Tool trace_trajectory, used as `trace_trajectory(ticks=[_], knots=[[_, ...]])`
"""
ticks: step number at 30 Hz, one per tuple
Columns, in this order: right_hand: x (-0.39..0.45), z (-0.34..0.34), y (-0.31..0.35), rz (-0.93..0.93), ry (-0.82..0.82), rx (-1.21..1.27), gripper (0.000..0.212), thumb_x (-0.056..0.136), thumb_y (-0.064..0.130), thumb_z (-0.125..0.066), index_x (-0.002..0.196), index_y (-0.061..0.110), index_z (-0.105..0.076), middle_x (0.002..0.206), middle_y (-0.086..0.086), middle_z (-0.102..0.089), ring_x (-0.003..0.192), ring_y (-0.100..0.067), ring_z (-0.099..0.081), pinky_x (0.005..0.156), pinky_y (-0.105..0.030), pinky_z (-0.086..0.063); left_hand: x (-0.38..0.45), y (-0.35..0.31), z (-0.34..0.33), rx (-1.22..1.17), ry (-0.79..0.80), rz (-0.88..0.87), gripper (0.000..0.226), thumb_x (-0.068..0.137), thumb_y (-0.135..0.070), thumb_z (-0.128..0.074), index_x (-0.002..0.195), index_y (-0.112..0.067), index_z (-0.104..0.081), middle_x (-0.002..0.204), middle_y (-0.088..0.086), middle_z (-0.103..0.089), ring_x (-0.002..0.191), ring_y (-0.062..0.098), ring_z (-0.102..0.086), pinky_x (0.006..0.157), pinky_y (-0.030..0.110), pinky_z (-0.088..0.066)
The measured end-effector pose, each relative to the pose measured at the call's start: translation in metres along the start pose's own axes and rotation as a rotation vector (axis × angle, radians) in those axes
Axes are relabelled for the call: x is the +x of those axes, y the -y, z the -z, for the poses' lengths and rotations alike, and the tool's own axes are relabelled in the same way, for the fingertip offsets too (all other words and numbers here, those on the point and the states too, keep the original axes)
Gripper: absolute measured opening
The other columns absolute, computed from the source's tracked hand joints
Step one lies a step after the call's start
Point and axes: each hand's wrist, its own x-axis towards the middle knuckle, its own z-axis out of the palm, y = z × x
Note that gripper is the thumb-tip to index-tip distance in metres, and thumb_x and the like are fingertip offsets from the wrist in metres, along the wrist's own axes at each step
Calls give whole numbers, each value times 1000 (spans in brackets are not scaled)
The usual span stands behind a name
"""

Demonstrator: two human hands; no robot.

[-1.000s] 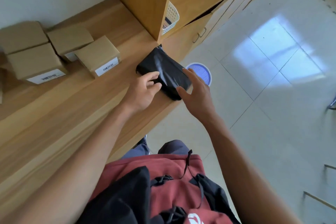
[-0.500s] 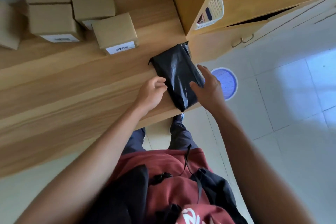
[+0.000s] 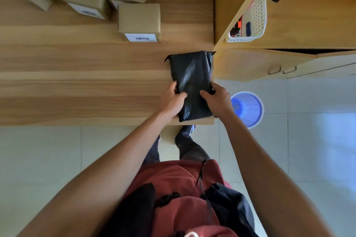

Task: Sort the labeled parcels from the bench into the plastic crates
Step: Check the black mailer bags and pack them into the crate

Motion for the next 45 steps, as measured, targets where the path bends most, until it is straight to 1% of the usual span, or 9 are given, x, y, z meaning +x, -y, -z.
trace_trajectory(ticks=[4, 8, 14, 19, 23, 30, 36, 42, 45], knots=[[6, -1, -5, 28, -15, 59, 31, 99, 25, -65, 128, 13, -67, 105, -1, -69, 92, -20, -62, 53, -5, -38, 18, 14, -5, -46, -40, -30, 81, 78, -36, -62, 156, -29, -44, 150, -2, -58, 125, 19, -62, 109, 46, -51], [1, 3, 5, 70, -43, 89, 33, 101, 23, -62, 133, 17, -65, 107, 4, -69, 91, -16, -63, 61, -10, -43, -22, -21, 2, -44, -26, -112, 67, 99, -24, -59, 161, -30, -34, 137, -13, -63, 98, 6, -68, 91, 30, -57], [-22, 15, 50, 271, -103, 228, 25, 102, 21, -58, 123, 15, -69, 104, 9, -72, 92, 3, -64, 68, -9, -47, -42, -40, 35, -5, -158, -345, 78, 83, -46, -59, 158, -36, -38, 150, -11, -55, 131, 15, -59, 110, 43, -50], [-48, 27, 107, 519, -103, 350, 42, 96, 34, -53, 135, 26, -67, 128, 2, -69, 124, -16, -62, 105, -52, -53, -91, -87, 82, -90, -274, -570, 53, 98, -11, -62, 148, -25, -52, 126, -9, -71, 111, 6, -70, 99, 34, -58], [-75, 31, 145, 654, -72, 454, 54, 98, 33, -55, 152, 30, -53, 154, 5, -54, 147, -14, -44, 119, -50, -41, -113, -103, 108, -165, -360, -673, 50, 95, -14, -63, 144, -22, -56, 126, -7, -72, 115, 10, -69, 103, 40, -56], [-104, 36, 173, 790, 16, 564, 52, 106, 11, -55, 157, 16, -45, 148, 3, -60, 137, -14, -56, 110, -44, -51, -147, -114, 120, -235, -469, -791, 72, 94, -9, -68, 158, -22, -37, 145, -9, -58, 131, 3, -57, 105, 25, -52], [-121, 37, 183, 849, 55, 749, 57, 103, 10, -57, 157, 12, -39, 150, -2, -56, 140, -17, -53, 117, -45, -43, -166, -114, 107, -171, -530, -912, 72, 94, -35, -68, 156, -24, -35, 159, -9, -38, 146, -1, -35, 119, 22, -34], [-128, 49, 198, 793, 318, 935, 40, 103, -9, -43, 138, 6, -54, 133, -7, -69, 129, -22, -63, 96, -32, -55, -169, -112, 111, -533, -332, -898, 74, 84, -34, -72, 148, -21, -37, 142, 2, -58, 131, 17, -59, 110, 45, -50], [-125, 45, 199, 765, 230, 890, 29, 105, -1, -51, 132, 5, -59, 129, -11, -72, 124, -28, -67, 99, -47, -56, -171, -110, 118, -724, -251, -858, 73, 81, -28, -74, 147, -17, -43, 142, 13, -60, 129, 31, -61, 109, 55, -49]])
